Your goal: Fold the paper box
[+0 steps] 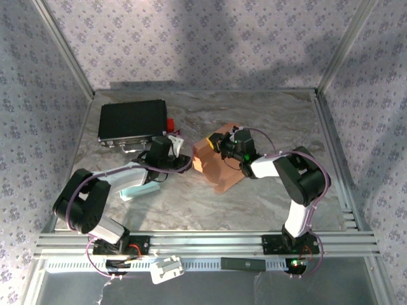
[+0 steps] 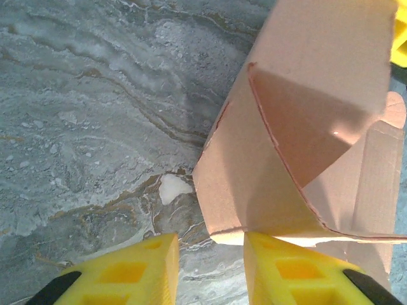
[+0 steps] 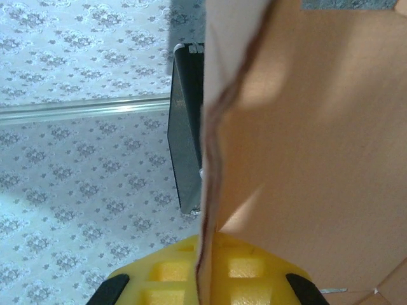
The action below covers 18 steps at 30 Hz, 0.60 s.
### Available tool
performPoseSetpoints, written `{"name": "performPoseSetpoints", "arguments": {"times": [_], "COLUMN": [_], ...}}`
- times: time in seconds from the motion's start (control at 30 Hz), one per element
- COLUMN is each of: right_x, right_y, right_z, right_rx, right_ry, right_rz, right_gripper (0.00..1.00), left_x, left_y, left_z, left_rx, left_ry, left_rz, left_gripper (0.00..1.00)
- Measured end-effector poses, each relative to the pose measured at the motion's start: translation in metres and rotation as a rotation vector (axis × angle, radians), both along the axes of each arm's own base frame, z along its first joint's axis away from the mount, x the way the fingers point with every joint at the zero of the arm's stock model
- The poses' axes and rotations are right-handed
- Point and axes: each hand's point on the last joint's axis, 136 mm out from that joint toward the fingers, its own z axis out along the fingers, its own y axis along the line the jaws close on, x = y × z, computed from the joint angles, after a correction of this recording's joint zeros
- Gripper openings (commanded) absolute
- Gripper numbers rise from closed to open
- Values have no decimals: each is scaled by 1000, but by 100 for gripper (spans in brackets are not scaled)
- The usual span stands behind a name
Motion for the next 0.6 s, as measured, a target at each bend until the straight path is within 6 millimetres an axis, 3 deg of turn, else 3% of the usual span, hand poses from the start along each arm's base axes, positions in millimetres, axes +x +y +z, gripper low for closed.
{"name": "performPoseSetpoints", "arguments": {"times": [0.27,0.47,0.6], "right_x": [3,4,3], "right_y": [-2,-2,-2], "right_z": [-7,-5,-5], "right_rx": [-1,6,8], "right_ry": [-4,-12,-12], "right_rz": [6,12,15], "right_gripper": [0,0,0], "left_x": [0,-1,-2], "left_y": [-8,-22,-18], "left_z": [-18,-10,-13], "left_rx": [-2,-31,-41], "left_ry": [34,-13,-23], "left_rz": [-4,-3,34], "left_gripper": [37,41,42]}}
